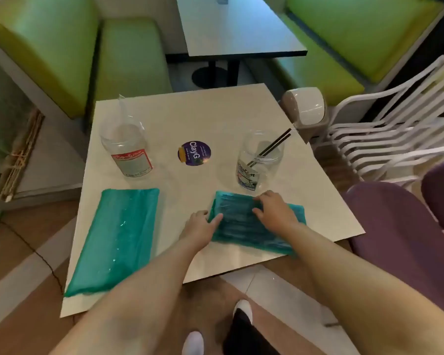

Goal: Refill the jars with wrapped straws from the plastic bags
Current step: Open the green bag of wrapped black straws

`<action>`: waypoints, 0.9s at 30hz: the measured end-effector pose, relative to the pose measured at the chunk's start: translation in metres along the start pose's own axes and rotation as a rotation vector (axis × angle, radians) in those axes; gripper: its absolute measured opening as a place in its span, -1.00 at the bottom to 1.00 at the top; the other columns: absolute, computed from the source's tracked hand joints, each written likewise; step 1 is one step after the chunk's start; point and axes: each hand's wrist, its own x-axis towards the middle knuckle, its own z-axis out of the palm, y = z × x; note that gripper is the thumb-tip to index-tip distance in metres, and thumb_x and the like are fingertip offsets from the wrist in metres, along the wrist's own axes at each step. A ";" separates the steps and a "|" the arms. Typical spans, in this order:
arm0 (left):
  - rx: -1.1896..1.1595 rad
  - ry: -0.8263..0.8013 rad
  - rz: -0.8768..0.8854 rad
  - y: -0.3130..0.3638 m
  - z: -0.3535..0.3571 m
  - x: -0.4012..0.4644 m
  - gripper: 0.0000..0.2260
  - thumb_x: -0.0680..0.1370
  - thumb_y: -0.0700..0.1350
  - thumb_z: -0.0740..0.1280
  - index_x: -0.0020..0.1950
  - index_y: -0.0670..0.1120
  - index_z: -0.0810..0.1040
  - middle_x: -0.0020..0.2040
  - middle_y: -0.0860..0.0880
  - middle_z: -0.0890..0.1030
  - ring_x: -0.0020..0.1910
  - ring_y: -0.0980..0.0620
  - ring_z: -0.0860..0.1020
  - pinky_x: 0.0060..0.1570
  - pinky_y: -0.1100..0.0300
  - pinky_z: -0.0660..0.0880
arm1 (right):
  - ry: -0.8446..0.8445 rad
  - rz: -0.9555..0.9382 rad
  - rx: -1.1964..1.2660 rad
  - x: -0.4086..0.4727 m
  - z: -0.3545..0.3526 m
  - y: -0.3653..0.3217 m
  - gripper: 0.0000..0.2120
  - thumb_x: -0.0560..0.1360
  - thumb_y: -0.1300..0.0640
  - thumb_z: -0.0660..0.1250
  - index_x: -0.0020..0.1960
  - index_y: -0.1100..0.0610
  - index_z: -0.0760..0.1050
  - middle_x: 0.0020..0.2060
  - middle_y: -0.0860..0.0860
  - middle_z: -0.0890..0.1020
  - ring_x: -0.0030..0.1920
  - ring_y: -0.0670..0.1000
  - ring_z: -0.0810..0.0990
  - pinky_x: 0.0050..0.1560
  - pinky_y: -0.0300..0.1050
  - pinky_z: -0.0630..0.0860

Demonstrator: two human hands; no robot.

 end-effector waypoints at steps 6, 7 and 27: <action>-0.148 0.037 -0.075 0.022 0.007 0.007 -0.39 0.41 0.35 0.37 0.26 -0.06 0.55 0.11 -0.03 0.62 -0.01 0.01 0.59 -0.09 0.10 0.57 | -0.104 -0.022 -0.013 0.022 0.000 0.012 -0.56 0.61 -0.06 0.19 0.41 0.12 0.37 0.33 0.08 0.43 0.32 0.10 0.37 0.35 0.03 0.36; -0.148 0.039 -0.097 0.025 0.008 0.008 -0.40 0.43 0.31 0.39 0.30 -0.07 0.52 0.15 -0.04 0.61 0.02 -0.01 0.58 -0.08 0.12 0.53 | -0.114 -0.038 -0.028 0.024 0.000 0.012 -0.56 0.61 -0.06 0.18 0.41 0.12 0.37 0.32 0.09 0.44 0.31 0.10 0.38 0.33 0.03 0.36; -0.522 0.192 0.047 0.056 -0.085 0.001 -0.50 0.37 -0.03 0.57 0.27 -0.01 0.55 0.16 0.04 0.58 0.08 0.06 0.56 0.03 0.17 0.53 | -0.029 -0.026 0.623 0.033 -0.020 -0.048 -0.50 0.58 -0.09 0.25 0.47 0.07 0.31 0.34 -0.03 0.45 0.33 -0.01 0.42 0.30 -0.12 0.33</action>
